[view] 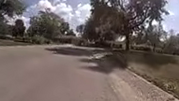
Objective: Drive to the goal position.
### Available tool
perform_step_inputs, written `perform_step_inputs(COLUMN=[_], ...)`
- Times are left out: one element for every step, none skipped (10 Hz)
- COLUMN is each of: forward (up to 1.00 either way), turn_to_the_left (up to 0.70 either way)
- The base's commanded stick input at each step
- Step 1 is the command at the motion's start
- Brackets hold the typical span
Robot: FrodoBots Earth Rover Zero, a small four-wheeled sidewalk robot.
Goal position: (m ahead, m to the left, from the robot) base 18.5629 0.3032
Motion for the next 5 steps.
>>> perform_step_inputs(forward=[0.7, 0.7, 0.7, 0.7, 0.7], turn_to_the_left=[0.0, 0.0, 0.0, 0.0, 0.0])
